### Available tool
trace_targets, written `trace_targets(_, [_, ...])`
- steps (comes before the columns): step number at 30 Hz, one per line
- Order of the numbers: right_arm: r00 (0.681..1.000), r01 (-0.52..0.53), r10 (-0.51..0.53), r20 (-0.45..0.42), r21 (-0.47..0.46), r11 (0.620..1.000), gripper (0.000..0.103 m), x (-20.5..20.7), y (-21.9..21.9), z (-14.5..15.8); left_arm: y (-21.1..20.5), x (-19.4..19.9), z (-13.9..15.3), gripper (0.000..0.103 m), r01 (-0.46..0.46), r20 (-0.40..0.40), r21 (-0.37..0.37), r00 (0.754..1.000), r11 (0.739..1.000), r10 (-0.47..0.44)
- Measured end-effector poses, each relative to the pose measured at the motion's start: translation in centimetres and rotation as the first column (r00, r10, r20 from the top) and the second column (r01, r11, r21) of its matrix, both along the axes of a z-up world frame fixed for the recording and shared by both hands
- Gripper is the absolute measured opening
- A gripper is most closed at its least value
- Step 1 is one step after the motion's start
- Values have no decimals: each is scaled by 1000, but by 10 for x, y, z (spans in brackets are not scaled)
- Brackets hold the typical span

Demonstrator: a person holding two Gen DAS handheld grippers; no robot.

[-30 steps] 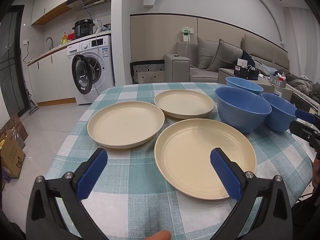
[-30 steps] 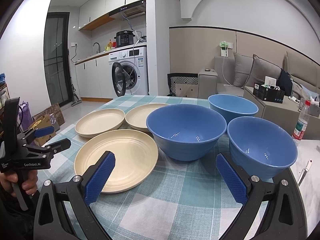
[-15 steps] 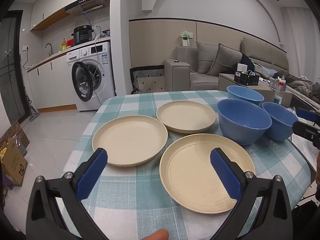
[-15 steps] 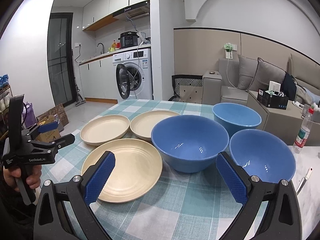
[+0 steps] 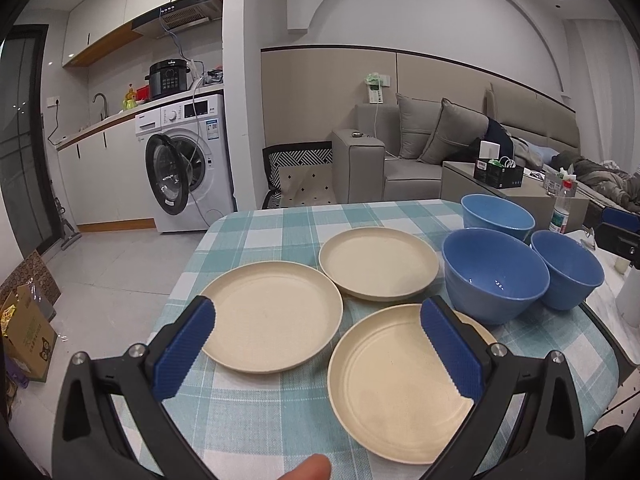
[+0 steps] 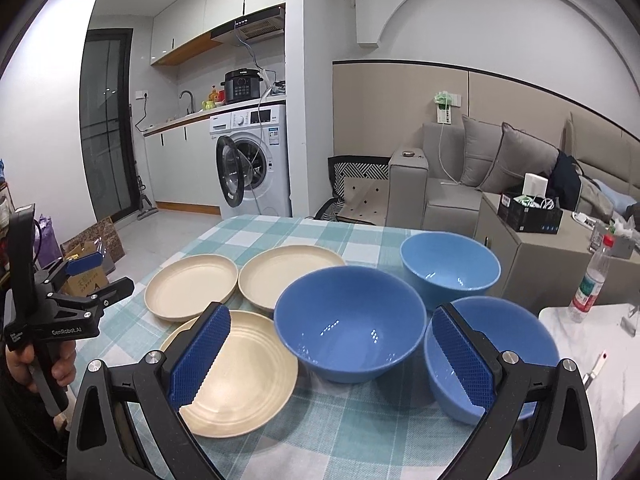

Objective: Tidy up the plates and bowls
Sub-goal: 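Move the right tool forward toward the largest cream plate's rim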

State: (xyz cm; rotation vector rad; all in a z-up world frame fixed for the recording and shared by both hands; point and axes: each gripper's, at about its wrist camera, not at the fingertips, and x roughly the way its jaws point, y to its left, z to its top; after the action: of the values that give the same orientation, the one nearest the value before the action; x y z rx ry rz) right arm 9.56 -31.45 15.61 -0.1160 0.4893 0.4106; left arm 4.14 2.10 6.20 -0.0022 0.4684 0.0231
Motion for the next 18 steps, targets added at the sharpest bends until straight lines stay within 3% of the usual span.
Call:
trace_targets(8, [1000, -27, 27, 10, -24, 999, 103, 19, 13, 21, 4, 23, 2, 103, 5, -23, -27, 1000, 1000, -5])
trace_targets(18, [998, -57, 57, 0, -53, 997, 103, 46, 38, 36, 13, 50, 7, 103, -61, -17, -30, 998, 998, 60])
